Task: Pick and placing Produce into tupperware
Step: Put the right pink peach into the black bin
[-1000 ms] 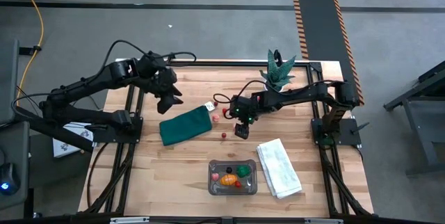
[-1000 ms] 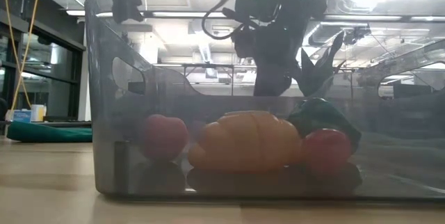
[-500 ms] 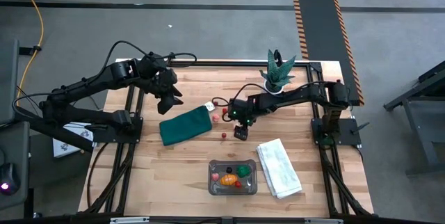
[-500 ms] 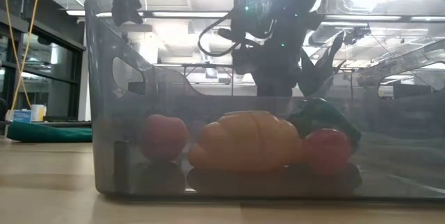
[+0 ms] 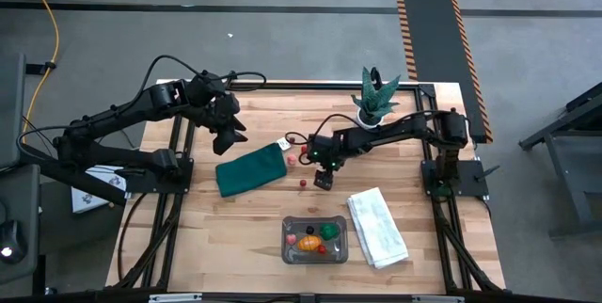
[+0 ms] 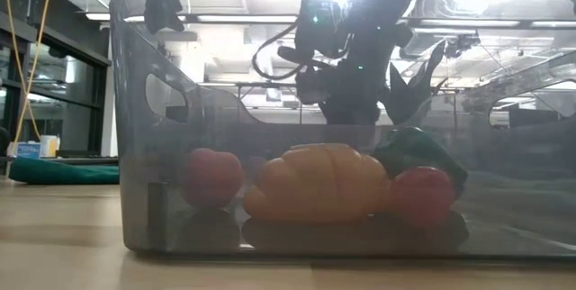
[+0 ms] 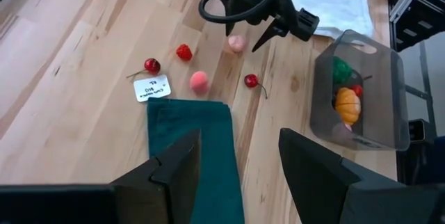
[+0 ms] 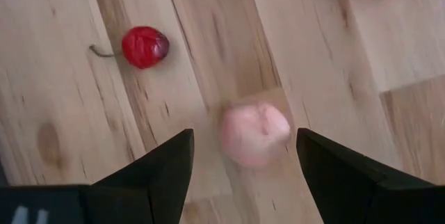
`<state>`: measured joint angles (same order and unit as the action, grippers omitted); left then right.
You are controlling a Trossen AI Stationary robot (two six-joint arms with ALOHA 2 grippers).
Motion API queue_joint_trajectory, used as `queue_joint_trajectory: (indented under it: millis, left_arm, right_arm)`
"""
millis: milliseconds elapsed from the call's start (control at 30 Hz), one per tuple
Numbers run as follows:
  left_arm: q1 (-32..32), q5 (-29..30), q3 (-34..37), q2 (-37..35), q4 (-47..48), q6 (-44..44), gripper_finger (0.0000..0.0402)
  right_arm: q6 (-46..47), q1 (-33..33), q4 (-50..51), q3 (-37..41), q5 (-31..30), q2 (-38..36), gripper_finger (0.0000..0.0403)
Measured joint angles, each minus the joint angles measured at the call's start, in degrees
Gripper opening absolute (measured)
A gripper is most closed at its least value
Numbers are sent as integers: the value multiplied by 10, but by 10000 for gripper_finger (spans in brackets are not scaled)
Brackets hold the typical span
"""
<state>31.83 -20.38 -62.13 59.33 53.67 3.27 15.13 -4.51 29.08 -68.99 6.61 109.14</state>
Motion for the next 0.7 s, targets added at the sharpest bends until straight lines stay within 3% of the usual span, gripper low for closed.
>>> queue_joint_trajectory:
  millis: [533,700]
  left_arm:
    - [0,0,0,0,1,0,181]
    - [0,0,0,0,1,0,181]
  right_arm:
    - [3,0,-10,0,1,10,244]
    - [3,0,-10,0,0,9,219]
